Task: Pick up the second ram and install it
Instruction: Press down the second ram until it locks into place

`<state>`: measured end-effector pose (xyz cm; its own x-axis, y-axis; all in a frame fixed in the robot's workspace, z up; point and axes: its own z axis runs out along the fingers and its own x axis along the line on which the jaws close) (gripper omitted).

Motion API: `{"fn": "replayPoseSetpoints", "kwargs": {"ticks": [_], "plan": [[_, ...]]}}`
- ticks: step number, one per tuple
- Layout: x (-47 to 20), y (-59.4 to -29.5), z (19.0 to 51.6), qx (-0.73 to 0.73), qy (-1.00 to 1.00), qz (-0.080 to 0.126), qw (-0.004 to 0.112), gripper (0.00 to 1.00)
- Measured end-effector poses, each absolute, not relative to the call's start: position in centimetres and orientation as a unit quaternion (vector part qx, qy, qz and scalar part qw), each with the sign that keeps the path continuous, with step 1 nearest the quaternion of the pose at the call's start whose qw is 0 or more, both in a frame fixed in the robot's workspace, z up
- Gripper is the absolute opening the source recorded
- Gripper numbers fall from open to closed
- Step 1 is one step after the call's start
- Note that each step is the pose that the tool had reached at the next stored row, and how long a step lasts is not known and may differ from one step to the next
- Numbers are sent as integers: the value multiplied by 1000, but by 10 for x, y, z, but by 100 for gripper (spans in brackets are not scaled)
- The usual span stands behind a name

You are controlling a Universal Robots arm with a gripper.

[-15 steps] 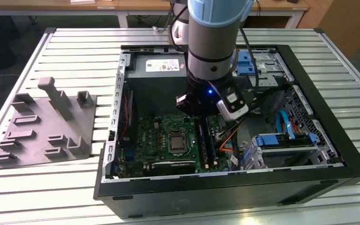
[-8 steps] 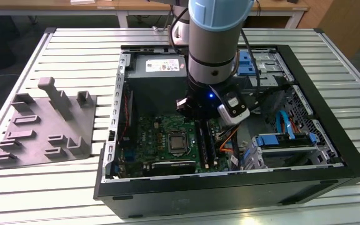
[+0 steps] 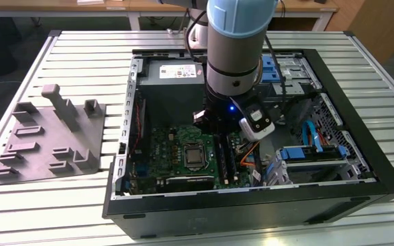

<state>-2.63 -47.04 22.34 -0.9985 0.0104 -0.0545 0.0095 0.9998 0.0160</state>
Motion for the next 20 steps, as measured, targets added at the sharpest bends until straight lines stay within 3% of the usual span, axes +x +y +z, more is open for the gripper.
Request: {"fn": "replayPoseSetpoints", "kwargs": {"ticks": [20], "plan": [[-27,-513,222,5,1000,-5,27,10]]}}
